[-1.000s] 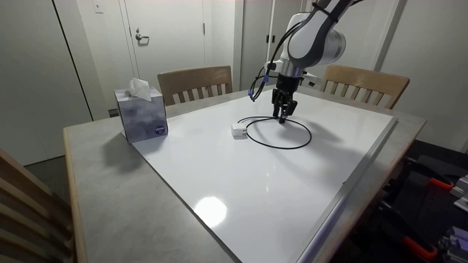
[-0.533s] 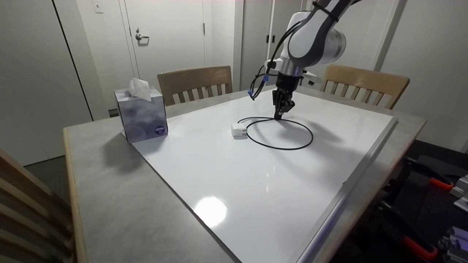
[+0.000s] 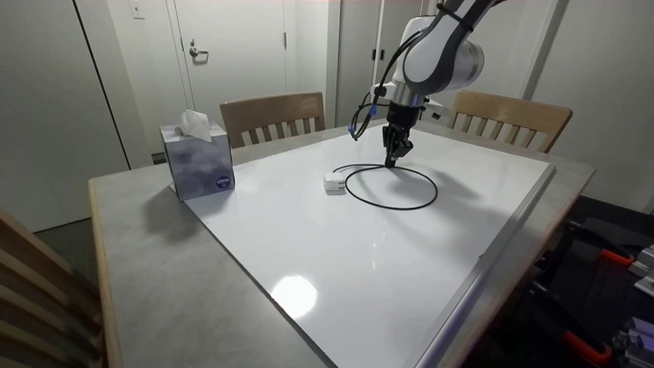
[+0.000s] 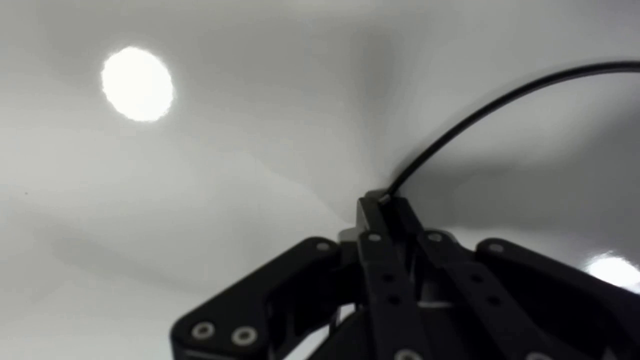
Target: Unwrap the charger cable
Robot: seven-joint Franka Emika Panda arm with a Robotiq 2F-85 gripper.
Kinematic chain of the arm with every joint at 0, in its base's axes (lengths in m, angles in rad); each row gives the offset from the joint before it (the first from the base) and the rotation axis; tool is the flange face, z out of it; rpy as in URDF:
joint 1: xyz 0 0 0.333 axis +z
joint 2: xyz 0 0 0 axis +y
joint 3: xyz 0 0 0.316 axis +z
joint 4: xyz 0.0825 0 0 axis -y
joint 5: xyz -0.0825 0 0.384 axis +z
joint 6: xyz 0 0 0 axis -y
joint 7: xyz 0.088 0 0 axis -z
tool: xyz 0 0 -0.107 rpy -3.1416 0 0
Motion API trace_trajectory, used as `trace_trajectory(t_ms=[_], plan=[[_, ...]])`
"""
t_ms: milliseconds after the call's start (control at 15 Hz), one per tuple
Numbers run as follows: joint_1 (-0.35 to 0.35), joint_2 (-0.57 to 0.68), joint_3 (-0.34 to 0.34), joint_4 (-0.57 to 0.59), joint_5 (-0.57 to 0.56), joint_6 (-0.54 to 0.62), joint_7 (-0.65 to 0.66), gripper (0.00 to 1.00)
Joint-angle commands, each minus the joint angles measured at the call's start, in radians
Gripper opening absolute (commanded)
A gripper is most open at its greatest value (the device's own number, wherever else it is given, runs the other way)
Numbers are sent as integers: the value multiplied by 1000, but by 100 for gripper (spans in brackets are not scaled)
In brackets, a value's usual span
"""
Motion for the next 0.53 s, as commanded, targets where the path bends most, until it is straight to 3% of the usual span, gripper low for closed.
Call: trace_trajectory(t_ms=[0,200,467], plan=[[67,-51,-79,-19,-57,-52,68,2],[65,-67,-84,-28,-85,-20,83,2],[-40,-75,34,-59,-8,156,-6,2]])
